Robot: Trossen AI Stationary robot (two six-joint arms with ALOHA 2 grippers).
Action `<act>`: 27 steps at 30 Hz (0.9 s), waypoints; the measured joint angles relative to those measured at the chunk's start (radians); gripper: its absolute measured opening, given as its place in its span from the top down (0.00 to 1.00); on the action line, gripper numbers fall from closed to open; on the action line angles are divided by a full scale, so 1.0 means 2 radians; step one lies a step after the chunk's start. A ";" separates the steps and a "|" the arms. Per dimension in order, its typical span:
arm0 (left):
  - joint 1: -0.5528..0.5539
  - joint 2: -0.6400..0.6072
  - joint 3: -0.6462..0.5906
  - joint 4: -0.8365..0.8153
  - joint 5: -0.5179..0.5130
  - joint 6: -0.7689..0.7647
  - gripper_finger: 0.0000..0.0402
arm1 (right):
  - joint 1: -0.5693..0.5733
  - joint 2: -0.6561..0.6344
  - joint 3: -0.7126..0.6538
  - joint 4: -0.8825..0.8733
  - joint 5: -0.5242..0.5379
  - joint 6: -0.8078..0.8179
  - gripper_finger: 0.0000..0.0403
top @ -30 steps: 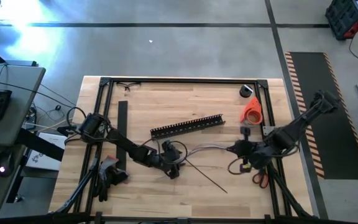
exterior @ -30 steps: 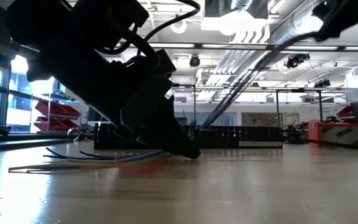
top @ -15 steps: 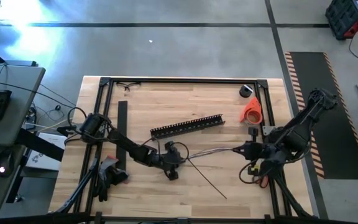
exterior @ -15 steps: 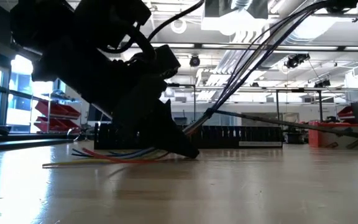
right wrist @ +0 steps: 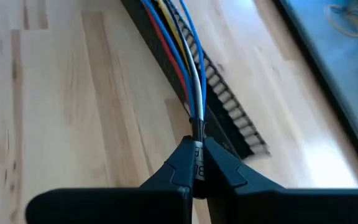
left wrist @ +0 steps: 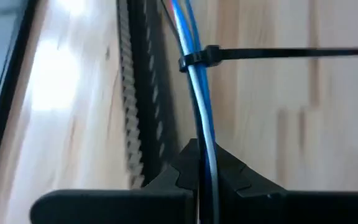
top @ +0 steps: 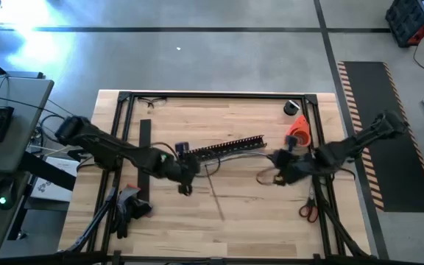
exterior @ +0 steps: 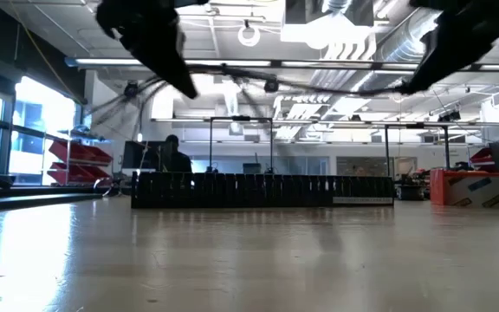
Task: Ziptie cables
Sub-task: Put the cable wires into the black cable duct
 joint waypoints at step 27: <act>0.134 -0.017 -0.178 0.123 0.122 0.055 0.91 | -0.272 0.001 -0.080 0.208 -0.194 -0.265 1.00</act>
